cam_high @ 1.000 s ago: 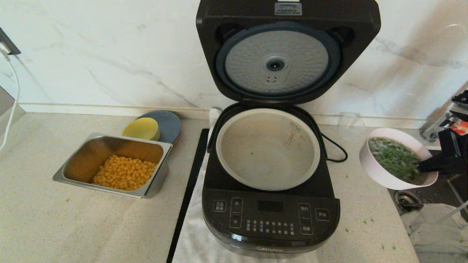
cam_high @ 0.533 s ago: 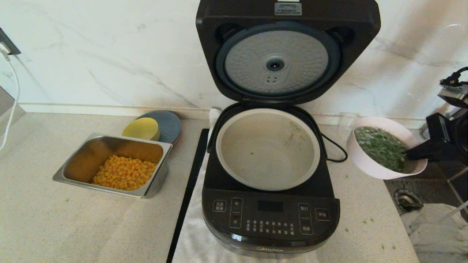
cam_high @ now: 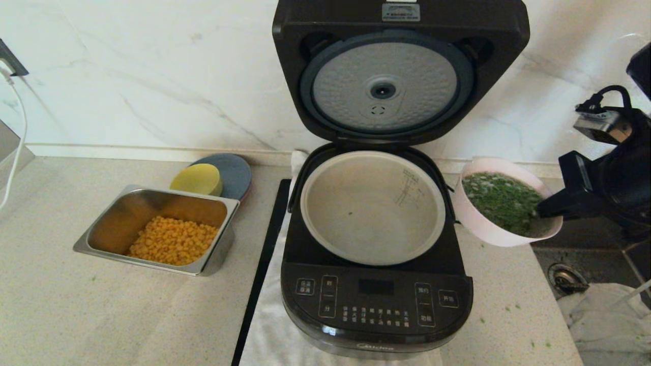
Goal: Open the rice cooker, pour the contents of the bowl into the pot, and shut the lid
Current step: Pour the water from the bowl into the rice cooker
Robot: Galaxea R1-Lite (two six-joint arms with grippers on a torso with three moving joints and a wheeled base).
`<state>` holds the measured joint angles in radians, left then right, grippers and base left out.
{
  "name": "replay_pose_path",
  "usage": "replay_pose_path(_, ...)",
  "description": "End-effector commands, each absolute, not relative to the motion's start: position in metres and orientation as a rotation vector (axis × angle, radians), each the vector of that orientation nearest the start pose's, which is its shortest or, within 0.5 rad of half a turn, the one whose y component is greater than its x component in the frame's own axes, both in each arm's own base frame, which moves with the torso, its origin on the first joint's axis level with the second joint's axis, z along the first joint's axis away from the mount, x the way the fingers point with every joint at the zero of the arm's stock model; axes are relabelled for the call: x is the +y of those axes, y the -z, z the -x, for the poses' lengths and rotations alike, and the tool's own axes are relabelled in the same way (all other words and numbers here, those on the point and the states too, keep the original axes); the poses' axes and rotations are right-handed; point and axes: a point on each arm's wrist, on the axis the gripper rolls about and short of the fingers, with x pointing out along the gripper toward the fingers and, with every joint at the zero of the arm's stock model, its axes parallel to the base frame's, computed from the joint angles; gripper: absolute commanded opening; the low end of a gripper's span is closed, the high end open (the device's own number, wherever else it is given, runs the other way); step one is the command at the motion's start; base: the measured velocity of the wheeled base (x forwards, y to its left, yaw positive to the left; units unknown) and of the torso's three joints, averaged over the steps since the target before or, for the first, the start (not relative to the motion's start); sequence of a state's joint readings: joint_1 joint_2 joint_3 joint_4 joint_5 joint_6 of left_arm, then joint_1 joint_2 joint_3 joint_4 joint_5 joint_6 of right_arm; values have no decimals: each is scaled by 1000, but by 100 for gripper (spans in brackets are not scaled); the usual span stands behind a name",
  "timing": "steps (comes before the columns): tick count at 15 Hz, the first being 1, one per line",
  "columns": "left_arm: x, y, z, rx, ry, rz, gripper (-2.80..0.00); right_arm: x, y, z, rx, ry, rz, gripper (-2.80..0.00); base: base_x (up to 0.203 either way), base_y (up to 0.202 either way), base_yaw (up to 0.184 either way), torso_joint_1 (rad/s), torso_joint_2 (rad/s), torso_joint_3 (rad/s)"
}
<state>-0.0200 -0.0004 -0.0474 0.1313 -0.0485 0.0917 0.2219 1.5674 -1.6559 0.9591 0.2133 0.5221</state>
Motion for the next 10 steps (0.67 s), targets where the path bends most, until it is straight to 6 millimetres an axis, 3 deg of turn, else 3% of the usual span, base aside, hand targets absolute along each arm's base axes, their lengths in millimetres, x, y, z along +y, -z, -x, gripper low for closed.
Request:
replay_pose_path(1, -1, -75, 27, 80, 73, -91, -280, 67, -308, -234, 983, -165, -449, -280, 0, 0, 0, 0, 0, 0)
replay_pose_path(10, -1, -75, 27, 81, 73, -91, -280, 117, -318, -248, 956, -218, -388, -280, 0, 0, 0, 0, 0, 0)
